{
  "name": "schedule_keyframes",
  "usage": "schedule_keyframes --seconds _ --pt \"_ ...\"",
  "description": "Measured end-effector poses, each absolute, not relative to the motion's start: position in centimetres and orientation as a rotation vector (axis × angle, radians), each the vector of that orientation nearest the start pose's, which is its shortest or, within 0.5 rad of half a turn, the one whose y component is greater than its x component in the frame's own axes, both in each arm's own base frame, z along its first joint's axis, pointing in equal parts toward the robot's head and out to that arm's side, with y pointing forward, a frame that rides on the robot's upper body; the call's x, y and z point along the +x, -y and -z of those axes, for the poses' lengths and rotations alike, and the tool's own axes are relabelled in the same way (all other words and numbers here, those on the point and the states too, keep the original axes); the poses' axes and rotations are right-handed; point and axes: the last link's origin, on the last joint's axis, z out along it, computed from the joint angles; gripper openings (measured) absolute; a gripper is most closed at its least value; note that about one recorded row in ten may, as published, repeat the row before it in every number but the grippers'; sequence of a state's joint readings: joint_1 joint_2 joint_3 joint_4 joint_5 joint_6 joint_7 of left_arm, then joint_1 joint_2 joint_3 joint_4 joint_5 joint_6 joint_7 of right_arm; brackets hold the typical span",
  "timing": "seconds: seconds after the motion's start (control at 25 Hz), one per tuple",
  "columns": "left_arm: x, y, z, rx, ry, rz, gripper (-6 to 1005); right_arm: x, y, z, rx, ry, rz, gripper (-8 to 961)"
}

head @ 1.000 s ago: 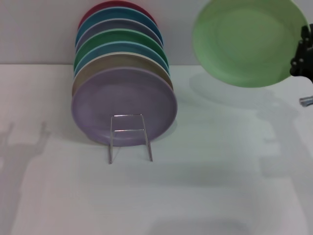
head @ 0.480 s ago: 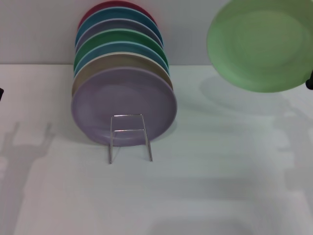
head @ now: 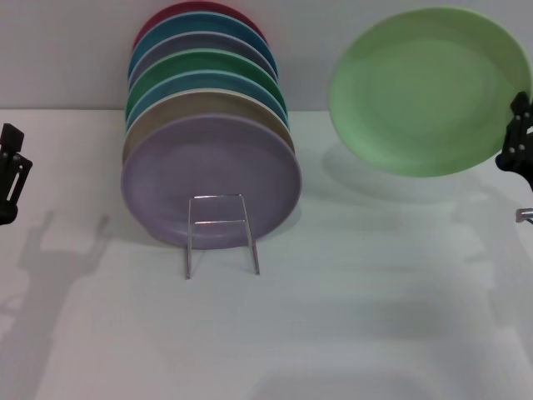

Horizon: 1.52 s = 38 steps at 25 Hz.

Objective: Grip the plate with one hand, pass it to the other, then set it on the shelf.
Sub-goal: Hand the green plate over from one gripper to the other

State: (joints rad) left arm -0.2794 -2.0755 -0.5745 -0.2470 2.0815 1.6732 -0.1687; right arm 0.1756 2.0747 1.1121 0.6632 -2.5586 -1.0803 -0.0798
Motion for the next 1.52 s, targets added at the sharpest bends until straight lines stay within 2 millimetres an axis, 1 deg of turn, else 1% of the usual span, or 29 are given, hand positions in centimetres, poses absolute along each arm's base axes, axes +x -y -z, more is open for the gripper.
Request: schedule_keyframes --seconds 0.24,0.44,0.68,1.12,1.52 --pt "-29.9 -25.8 -0.7 -1.434 0.314 1.082 834 29.0 -31.6 0.5 -1.512 -0.434 -0.826 20" --pt "-29.8 -25.6 -0.5 -1.443 0.317 1.087 833 30.2 -31.6 0.8 -1.539 -0.454 -0.815 21" --pt "-29.9 -25.6 -0.6 -1.440 0.319 1.089 833 31.0 -31.6 0.8 -1.549 -0.497 -0.828 21" --pt "-29.6 -25.4 -0.4 -1.457 0.308 1.099 833 31.0 -31.8 1.5 -1.592 -0.498 -0.805 20" --pt "-29.3 -25.1 0.0 -1.480 0.294 1.111 834 31.2 -31.3 1.7 -1.600 -0.501 -0.802 20"
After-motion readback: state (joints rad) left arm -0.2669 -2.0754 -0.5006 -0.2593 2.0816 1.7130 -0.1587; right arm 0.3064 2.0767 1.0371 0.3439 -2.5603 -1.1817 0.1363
